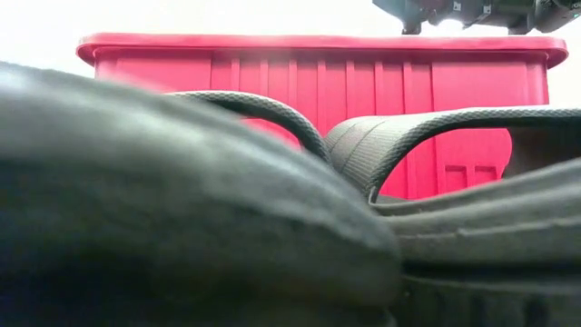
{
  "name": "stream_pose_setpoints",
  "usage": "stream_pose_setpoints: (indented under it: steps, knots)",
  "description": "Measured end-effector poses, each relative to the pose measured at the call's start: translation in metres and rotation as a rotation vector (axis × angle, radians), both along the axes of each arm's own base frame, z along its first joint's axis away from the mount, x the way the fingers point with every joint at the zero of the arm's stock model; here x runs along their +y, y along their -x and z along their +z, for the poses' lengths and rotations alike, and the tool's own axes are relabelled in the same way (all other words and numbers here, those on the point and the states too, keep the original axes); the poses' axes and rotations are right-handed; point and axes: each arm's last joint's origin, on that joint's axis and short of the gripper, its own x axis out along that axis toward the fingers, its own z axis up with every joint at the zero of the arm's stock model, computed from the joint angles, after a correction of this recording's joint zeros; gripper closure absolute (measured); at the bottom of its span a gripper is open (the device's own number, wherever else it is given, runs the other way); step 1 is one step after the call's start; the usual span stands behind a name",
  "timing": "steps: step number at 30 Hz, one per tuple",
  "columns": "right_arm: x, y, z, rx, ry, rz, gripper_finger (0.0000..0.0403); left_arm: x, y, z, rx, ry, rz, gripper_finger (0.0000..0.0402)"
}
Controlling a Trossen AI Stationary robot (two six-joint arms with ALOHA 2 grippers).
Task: Pick and place slides into bin
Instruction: Put the pink slide into the red bin
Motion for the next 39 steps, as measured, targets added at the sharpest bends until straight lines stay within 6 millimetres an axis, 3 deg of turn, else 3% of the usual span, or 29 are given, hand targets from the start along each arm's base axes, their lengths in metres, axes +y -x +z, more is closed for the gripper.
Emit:
stream_pose_setpoints:
  steps: [9, 15, 23, 31, 39]
  knots:
    - [0.0, 0.0, 0.001, -0.011, 0.051, -0.005, 0.0252, -0.065, -0.009, -0.01, 0.073, 0.113, -0.156, 0.0186]
    - [0.0, 0.0, 0.0, -0.003, 0.052, -0.005, 0.0252, -0.105, -0.019, -0.032, 0.171, 0.159, -0.198, 0.0186]
    - [0.0, 0.0, 0.0, -0.004, 0.055, -0.008, 0.0252, -0.141, -0.022, -0.093, 0.348, 0.13, -0.214, 0.0186]
    - [0.0, 0.0, 0.0, -0.004, 0.059, -0.011, 0.0252, -0.165, -0.034, -0.153, 0.403, 0.362, -0.263, 0.0186]
    - [0.0, 0.0, 0.0, -0.004, 0.059, -0.012, 0.0252, -0.181, -0.032, -0.199, 0.427, 0.461, -0.232, 0.0186]
